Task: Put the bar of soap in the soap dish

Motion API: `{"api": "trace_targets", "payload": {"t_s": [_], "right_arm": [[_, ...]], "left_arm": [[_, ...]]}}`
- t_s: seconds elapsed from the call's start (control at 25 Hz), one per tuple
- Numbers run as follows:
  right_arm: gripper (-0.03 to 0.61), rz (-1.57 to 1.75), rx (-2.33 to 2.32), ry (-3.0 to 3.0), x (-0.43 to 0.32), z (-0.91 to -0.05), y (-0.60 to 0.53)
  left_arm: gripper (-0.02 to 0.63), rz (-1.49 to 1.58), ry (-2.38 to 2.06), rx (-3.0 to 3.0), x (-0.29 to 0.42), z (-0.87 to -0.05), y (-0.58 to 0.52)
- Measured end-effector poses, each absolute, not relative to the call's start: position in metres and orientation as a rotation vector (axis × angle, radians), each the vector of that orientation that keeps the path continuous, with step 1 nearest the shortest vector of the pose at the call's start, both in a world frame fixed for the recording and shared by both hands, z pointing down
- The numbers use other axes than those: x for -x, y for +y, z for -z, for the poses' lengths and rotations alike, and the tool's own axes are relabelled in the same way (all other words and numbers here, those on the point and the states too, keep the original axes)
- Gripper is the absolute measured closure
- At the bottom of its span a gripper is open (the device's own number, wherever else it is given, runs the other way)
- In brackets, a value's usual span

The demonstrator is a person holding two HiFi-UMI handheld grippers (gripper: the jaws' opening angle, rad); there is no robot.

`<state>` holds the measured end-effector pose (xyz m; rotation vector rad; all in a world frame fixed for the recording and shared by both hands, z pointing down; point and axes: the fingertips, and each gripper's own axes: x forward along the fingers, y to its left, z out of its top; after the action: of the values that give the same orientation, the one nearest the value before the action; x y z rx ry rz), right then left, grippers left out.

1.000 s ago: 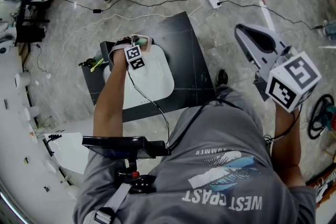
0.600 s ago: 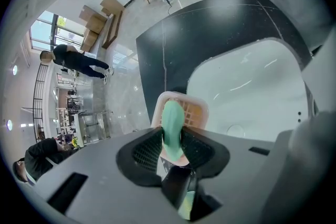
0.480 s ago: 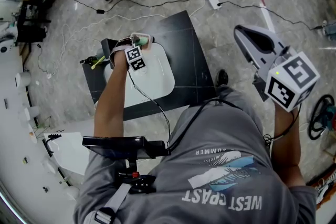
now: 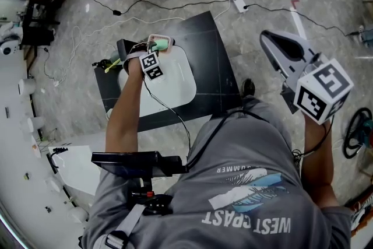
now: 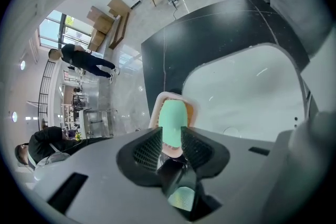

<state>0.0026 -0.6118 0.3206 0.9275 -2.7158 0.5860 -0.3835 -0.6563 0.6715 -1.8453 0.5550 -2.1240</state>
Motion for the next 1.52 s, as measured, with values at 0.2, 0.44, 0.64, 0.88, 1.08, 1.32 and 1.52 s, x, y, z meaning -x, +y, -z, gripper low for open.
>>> {"api": "trace_targets", "payload": {"t_s": [0.2, 0.44, 0.64, 0.88, 1.08, 1.32, 1.52], "right_arm": [[0.571, -0.587, -0.895, -2.730, 0.008, -0.320, -0.597], [0.571, -0.581, -0.827, -2.754, 0.031, -0.317, -0.576], [0.571, -0.577, -0.756, -2.774, 0.056, -0.318, -0.552], [0.571, -0.537, -0.662, -2.812, 0.085, -0.316, -0.517], [0.571, -0.481, -0.621, -2.840, 0.101, -0.305, -0.483], [0.571, -0.385, -0.584, -2.879, 0.104, -0.291, -0.449], [0.572, -0.266, -0.497, -2.965, 0.091, -0.266, -0.413]], "left_arm": [[0.500, 2.037, 0.618, 1.857, 0.372, -0.649, -0.652], [0.500, 1.813, 0.780, 1.921, 0.338, -0.590, -0.648], [0.500, 1.522, 0.992, 2.050, 0.302, -0.516, -0.635], [0.511, 1.060, 1.257, 2.260, 0.267, -0.409, -0.599], [0.549, 0.533, 1.466, 2.490, 0.258, -0.324, -0.561], [0.604, -0.052, 1.642, 2.543, 0.275, -0.247, -0.501], [0.606, -0.297, 1.748, 2.477, 0.280, -0.206, -0.432]]}}
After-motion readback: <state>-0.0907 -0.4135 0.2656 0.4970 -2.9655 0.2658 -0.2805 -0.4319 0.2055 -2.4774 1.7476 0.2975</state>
